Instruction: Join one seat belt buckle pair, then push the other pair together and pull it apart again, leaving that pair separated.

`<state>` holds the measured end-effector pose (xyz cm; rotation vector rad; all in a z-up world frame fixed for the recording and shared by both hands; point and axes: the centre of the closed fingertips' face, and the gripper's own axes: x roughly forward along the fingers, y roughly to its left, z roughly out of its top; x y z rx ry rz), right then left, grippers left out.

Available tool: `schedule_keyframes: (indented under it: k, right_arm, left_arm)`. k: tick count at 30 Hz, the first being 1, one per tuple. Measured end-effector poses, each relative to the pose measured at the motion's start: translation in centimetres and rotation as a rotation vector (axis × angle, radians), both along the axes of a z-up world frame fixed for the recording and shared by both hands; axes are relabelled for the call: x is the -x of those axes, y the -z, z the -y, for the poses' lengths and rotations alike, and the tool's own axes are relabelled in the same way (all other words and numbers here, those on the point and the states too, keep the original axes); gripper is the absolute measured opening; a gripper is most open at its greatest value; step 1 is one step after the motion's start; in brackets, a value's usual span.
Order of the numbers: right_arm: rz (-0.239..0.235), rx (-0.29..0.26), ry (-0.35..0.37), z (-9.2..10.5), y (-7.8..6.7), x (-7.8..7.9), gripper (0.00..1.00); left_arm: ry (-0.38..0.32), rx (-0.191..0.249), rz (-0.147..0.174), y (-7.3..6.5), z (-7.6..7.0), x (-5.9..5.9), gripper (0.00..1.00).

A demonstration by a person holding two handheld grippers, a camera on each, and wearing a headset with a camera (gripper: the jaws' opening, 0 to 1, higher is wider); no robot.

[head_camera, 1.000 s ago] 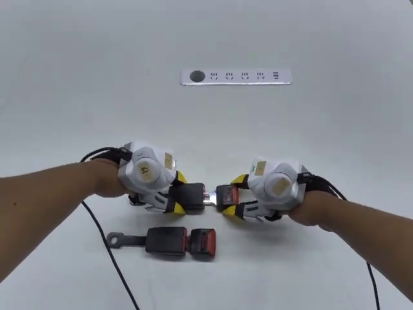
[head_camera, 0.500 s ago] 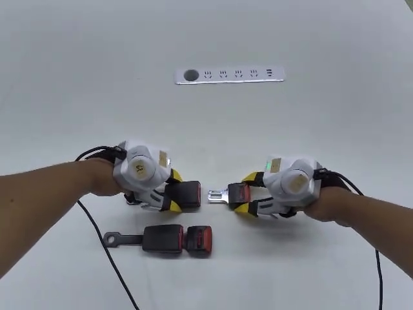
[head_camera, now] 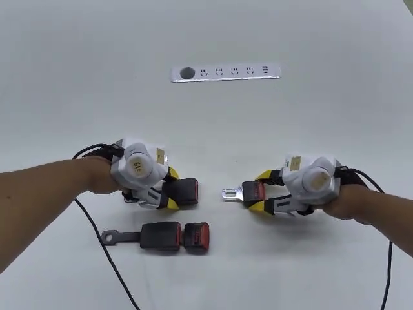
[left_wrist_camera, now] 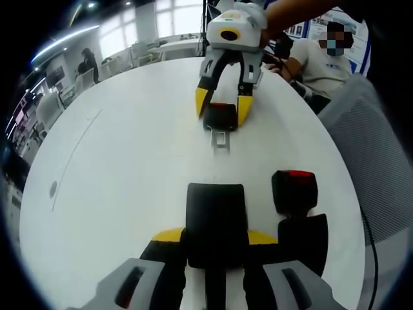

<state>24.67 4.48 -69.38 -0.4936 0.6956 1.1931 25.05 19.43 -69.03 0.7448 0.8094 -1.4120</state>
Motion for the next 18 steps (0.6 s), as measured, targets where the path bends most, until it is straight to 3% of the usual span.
schedule_keyframes:
  k: [18]
  right_arm:
    - [0.002, 0.005, 0.021, 3.4, -0.5, 0.6, 0.35]
  left_arm:
    - [-0.007, -0.006, -0.002, 0.2, 0.0, -0.2, 0.34]
